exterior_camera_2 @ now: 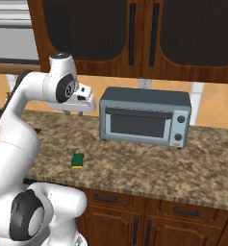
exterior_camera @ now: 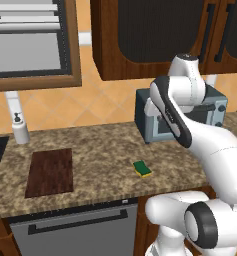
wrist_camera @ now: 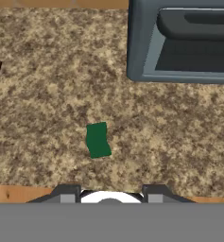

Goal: Pick up the sponge from the counter and clean the cutting board by briefly scrubbing or pressing down on the cutting board. Once finished, release the sponge.

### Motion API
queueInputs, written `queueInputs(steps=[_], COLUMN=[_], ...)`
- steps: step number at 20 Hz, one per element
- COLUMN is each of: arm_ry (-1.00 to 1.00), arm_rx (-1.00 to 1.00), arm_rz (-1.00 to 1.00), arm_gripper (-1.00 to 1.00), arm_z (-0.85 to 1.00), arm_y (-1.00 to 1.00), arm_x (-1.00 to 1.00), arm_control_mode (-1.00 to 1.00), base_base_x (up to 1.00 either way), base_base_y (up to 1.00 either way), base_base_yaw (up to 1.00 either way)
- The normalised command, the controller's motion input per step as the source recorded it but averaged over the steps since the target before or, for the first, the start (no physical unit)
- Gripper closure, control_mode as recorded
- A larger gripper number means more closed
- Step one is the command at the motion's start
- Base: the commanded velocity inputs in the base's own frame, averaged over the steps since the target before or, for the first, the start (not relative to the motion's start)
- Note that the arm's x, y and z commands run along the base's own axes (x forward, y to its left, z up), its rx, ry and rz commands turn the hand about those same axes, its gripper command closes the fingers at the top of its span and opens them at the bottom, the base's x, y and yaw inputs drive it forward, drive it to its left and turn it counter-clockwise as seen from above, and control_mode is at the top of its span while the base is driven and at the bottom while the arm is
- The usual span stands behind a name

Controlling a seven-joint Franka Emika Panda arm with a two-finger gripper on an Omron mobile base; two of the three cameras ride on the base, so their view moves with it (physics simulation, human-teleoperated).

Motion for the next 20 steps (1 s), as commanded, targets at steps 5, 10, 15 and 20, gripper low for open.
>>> queueInputs(steps=[5, 10, 15, 20], arm_ry=[-0.03, 0.00, 0.03, 0.02], arm_rx=[0.00, 0.00, 0.00, -0.01], arm_rz=[0.00, 0.00, 0.01, 0.03], arm_gripper=[-1.00, -1.00, -1.00, -1.00], arm_z=[-0.01, -0.36, -0.63, -0.64], arm_y=[0.00, 0.07, 0.28, 0.31], arm_x=[-0.62, -0.55, -0.02, 0.19], arm_control_mode=[-1.00, -1.00, -1.00, -1.00], base_base_x=[0.00, 0.00, 0.00, 0.00], base_base_y=[0.00, 0.00, 0.00, 0.00], base_base_yaw=[0.00, 0.00, 0.00, 0.00])
